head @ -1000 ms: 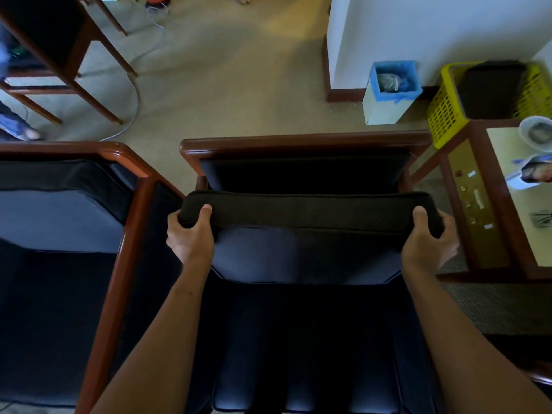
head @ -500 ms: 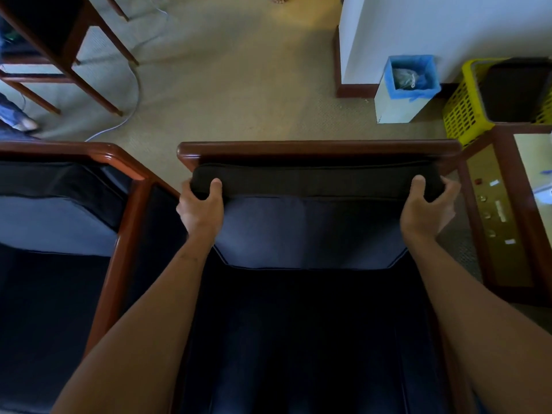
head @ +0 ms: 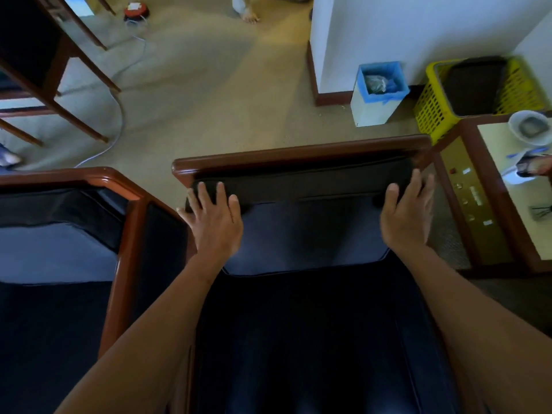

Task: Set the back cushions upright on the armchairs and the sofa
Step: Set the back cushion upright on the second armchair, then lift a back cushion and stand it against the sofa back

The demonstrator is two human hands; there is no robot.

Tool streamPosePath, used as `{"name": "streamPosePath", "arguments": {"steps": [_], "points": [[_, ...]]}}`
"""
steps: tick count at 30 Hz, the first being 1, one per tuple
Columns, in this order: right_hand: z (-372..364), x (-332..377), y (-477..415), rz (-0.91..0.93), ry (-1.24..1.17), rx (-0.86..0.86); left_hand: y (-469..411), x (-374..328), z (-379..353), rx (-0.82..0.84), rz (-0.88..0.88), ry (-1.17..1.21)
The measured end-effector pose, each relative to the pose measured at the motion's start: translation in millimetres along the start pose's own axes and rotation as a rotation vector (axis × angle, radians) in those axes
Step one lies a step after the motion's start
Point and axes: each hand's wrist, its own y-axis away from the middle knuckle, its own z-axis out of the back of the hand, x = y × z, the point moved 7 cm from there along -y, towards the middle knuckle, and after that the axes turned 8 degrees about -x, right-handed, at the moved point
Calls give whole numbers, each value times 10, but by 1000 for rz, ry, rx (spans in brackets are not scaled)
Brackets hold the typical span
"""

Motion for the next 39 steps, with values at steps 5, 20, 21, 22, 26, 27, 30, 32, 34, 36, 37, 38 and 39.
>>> {"name": "streamPosePath", "arguments": {"steps": [5, 20, 21, 22, 26, 27, 30, 32, 34, 36, 37, 38, 39], "points": [[553, -152, 574, 105, 204, 143, 430, -750, 153, 100, -375, -27], [3783, -2147, 2290, -402, 421, -141, 3295, -3701, 651, 221, -1318, 107], [3973, -2342, 2429, -446, 429, -159, 3545, -3877, 660, 231, -1364, 121], [4166, -2541, 2573, -493, 433, -178, 3810, -4052, 669, 240, -1415, 127], [4890, -3352, 3165, -643, 444, -267, 4900, -4695, 664, 240, -1585, 135], [5056, -3552, 3319, -672, 444, -285, 5178, -4840, 643, 244, -1611, 143], [5485, -4153, 3779, -748, 440, -319, 6012, -5234, 569, 265, -1672, 173], [5723, -4545, 4082, -796, 445, -320, 6574, -5452, 496, 276, -1725, 191], [5942, -4910, 4378, -841, 452, -330, 7105, -5631, 420, 293, -1778, 204], [6143, -5250, 4648, -886, 454, -334, 7591, -5794, 344, 303, -1818, 196], [6237, -5398, 4767, -905, 450, -335, 7807, -5868, 306, 317, -1828, 182], [6331, -5540, 4877, -923, 446, -343, 8011, -5940, 268, 332, -1836, 174], [6420, -5677, 4981, -940, 445, -350, 8206, -6009, 235, 344, -1846, 176]]}}
